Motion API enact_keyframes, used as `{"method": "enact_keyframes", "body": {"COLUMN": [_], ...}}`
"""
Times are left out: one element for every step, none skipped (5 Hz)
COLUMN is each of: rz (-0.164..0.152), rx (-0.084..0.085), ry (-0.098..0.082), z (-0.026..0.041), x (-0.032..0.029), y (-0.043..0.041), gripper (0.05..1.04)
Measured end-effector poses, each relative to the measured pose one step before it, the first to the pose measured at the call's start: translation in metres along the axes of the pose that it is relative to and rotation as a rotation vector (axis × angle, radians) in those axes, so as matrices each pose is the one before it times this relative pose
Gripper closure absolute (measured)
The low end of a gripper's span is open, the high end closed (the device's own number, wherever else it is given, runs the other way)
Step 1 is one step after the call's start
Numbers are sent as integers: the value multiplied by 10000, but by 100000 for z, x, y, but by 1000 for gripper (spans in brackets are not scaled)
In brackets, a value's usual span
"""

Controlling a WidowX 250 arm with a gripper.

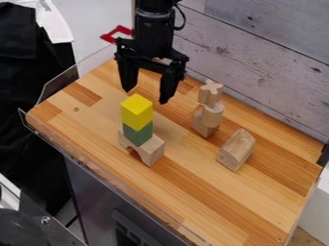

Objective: Put the plus on top of the yellow cube

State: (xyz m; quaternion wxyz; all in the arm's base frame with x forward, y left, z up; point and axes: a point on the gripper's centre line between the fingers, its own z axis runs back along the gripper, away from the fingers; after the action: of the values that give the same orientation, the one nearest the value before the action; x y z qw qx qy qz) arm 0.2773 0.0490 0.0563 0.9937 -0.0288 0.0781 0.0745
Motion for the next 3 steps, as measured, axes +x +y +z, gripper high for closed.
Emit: {"method": "enact_keyframes", "body": {"rz": [-107, -151, -644], "rx": [-38, -142, 84], "ry": [30, -226, -505], "z": [170, 856, 2162], "x": [-133, -44, 279], "y": [-212, -333, -1399], "gripper": [84, 84, 84]}}
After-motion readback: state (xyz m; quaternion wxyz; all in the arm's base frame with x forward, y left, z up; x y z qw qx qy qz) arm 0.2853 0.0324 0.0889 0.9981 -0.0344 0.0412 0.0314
